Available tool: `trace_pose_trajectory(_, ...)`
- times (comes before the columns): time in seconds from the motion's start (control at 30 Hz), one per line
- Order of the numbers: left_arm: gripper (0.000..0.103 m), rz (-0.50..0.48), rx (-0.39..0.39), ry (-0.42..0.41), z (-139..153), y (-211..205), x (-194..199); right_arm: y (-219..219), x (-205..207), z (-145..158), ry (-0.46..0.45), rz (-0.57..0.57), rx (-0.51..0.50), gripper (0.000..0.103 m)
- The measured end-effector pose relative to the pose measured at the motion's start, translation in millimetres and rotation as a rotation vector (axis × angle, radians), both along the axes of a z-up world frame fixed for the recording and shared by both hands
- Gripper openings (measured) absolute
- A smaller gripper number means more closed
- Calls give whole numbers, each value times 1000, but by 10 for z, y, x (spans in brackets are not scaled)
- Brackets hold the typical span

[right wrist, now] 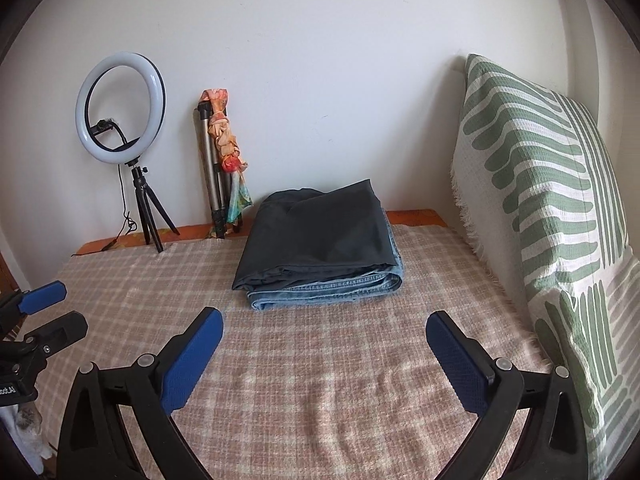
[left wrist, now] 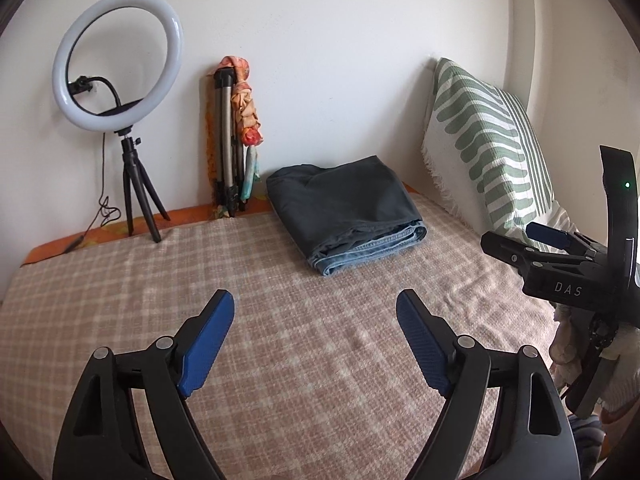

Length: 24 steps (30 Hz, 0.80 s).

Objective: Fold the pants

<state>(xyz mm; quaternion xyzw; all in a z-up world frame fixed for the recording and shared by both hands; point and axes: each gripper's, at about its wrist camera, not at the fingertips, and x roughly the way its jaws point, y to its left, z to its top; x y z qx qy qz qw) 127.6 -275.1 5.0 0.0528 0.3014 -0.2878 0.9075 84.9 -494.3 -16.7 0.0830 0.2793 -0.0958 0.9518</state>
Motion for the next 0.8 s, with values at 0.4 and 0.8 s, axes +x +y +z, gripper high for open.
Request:
trace_pose_trajectory(0.4,83,16,2,12,-268,150,-47,128,-122,-297,9,-58,2,103)
trace_pose_trajectory(0.8,83,9,25,-9,-249,200,-128,238,-81,-335,-19,-68,-44,103)
